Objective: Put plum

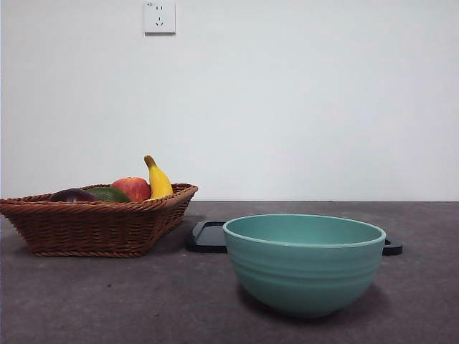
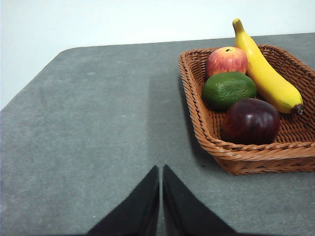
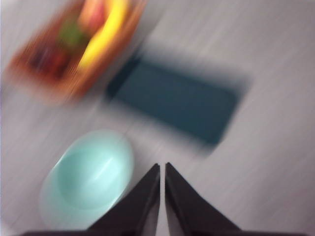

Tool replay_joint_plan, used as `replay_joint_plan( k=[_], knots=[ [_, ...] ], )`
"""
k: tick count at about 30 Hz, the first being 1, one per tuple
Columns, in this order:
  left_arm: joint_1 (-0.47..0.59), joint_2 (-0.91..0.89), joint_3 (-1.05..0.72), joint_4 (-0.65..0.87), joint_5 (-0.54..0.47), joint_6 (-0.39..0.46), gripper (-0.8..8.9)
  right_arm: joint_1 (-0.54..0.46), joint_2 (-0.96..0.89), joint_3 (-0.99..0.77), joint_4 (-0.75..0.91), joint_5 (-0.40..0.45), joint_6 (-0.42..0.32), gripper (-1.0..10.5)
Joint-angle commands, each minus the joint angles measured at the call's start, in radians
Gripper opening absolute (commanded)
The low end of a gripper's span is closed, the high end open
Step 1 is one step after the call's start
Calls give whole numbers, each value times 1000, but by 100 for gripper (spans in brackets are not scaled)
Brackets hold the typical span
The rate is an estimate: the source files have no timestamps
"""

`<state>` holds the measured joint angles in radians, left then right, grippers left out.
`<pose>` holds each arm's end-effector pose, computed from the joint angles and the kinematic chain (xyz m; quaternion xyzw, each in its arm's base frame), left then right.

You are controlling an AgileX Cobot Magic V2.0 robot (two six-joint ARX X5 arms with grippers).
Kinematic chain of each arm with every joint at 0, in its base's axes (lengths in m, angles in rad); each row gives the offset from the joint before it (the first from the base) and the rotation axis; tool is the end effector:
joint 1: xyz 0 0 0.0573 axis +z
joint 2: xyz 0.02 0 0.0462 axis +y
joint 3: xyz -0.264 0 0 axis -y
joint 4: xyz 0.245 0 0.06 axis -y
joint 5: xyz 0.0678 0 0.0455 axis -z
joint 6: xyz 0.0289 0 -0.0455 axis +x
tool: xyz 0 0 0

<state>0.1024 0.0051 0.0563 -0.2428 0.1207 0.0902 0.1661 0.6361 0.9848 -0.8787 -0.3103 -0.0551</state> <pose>0.0922 0.0060 0.1589 0.0342 0.0946 -0.0134 0.9948 0.0968 0.0252 0.3522 -0.0070 0.2549 0.2348 0.9380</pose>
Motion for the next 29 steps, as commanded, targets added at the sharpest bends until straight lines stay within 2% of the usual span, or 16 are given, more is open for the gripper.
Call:
replay_joint_plan(
  k=[1, 4, 7, 11, 16, 22, 29],
  knots=[
    [2, -2, -19, -11, -1, -5, 9, -83, -105, -128, 225, -3, -69, 6],
    [2, -2, -19, -11, -1, -5, 9, -158, -253, -357, 470, -1, -69, 6],
    [2, -2, -19, -11, -1, -5, 9, -190, -380, -590, 698, 29, -68, 6],
    [2, -2, -19, -11, -1, -5, 9, -190, -463, -741, 837, 75, -61, 6],
    [2, -2, -19, -11, -1, -5, 9, -190, -550, -877, 901, 164, -45, 6],
    [2, -2, -19, -11, -1, -5, 9, -190, -594, -953, 901, 267, -14, 6],
    [2, -2, -19, -11, -1, -5, 9, -203, -624, -974, 865, 293, -6, 6]
  ],
)
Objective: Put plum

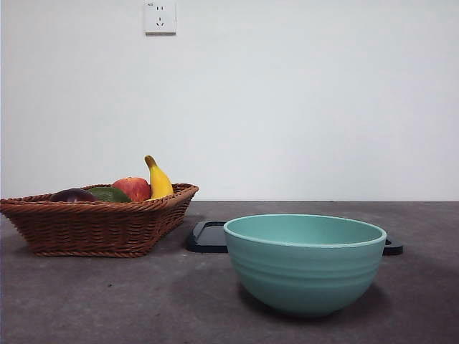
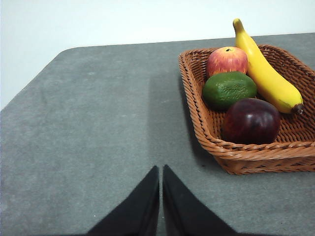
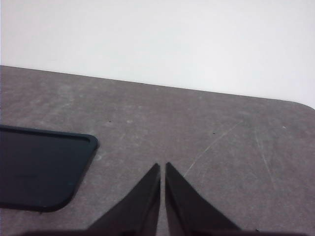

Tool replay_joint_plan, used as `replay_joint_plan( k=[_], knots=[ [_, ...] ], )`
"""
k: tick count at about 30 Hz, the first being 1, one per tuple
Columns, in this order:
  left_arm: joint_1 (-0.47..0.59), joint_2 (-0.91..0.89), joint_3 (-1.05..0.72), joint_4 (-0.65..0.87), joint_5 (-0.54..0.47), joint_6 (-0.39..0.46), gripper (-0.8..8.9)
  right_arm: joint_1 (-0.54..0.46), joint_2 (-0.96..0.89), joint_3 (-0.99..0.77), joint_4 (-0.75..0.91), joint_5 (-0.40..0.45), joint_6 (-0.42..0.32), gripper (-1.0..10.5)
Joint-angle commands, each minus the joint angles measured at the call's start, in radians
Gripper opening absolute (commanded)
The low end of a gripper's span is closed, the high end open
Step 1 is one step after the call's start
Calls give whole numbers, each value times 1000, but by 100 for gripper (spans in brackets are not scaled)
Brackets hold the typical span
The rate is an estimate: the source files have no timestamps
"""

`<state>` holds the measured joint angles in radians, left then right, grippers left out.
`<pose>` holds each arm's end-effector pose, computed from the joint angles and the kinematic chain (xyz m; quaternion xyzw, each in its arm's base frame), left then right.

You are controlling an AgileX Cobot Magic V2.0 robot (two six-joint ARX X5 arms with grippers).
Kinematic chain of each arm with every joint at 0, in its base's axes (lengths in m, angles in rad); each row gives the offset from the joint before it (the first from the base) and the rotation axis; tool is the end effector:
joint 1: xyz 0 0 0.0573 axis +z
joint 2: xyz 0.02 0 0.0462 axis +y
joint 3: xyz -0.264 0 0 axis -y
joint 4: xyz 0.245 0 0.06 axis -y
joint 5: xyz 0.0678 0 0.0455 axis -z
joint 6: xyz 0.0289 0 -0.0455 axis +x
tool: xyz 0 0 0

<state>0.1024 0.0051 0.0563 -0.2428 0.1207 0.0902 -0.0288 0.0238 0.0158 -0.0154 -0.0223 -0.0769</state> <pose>0.0922 0.0060 0.1589 0.0342 0.0946 -0.0134 0.9948 0.0982 -0.0022 0.1656 -0.0381 0.0118 -0.0028 0.9992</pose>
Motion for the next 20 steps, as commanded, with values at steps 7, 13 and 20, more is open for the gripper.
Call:
replay_joint_plan(
  k=[7, 13, 20],
  knots=[
    [2, -2, -19, -11, -1, -5, 9, -29, -20, -5, -72, 4, 19, 6],
    [2, -2, -19, -11, -1, -5, 9, -29, -20, -5, -163, 4, 25, 6],
    [2, -2, -19, -11, -1, -5, 9, -29, -20, -5, -143, 0, 24, 6]
  ],
)
